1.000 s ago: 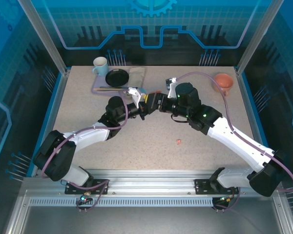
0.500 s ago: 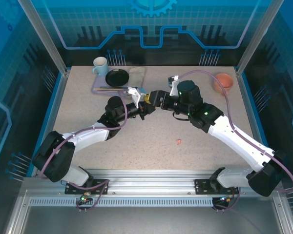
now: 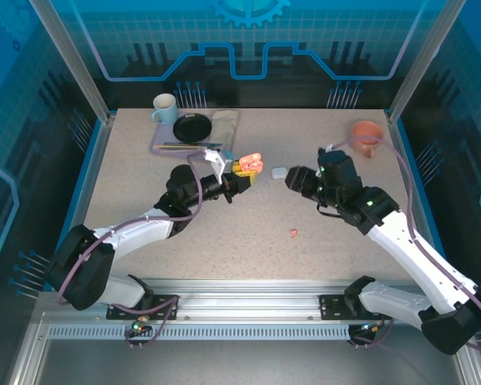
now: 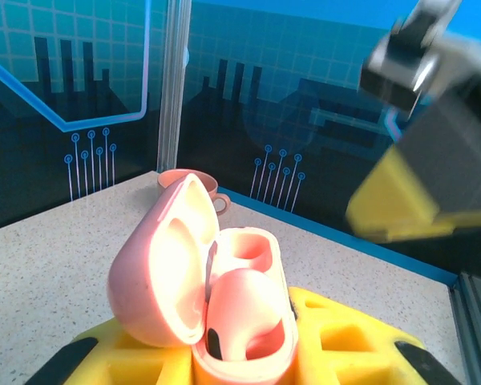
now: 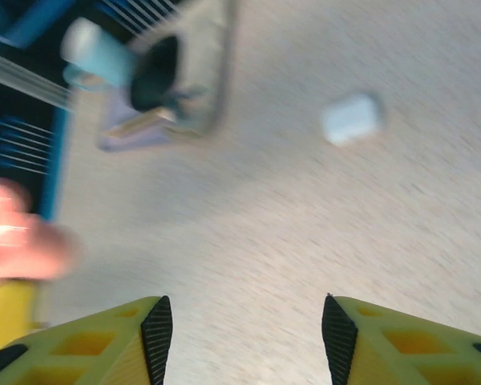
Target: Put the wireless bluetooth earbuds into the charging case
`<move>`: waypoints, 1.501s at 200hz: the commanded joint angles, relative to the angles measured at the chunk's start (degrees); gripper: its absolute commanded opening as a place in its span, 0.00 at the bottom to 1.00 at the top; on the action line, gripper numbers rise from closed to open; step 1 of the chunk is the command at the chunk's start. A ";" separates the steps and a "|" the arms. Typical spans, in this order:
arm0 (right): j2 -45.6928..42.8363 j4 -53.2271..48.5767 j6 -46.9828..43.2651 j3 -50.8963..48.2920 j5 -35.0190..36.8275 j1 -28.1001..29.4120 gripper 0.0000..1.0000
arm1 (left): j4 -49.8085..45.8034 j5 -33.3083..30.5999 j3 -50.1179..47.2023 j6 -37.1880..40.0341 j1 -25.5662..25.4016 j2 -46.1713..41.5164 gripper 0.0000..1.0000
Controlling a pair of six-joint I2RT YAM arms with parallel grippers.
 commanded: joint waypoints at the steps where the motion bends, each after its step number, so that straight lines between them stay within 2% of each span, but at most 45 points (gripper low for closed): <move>1: 2.49 -9.72 1.79 -4.39 4.89 0.02 0.54 | 2.07 -0.90 -2.28 1.19 -0.26 -3.16 0.00; 45: 14.94 -15.05 2.48 -4.27 12.47 4.91 0.54 | 1.58 -1.81 -6.34 1.33 -0.33 -8.16 0.00; 83: 24.31 -14.70 3.82 -3.23 13.60 7.12 0.53 | 0.68 -2.72 -8.04 1.96 -0.25 -11.14 0.00; 115: 29.13 -10.91 3.98 -3.54 11.30 8.01 0.50 | 0.31 -2.83 -8.77 2.33 -0.32 -12.18 0.00; 187: 35.64 -6.90 3.17 -1.70 8.84 9.30 0.50 | 0.62 -3.18 -9.32 2.85 -0.33 -12.14 0.00; 300: 36.15 -3.51 2.57 -6.23 8.08 7.27 0.46 | 0.18 -3.17 -8.53 2.86 -0.26 -11.33 0.00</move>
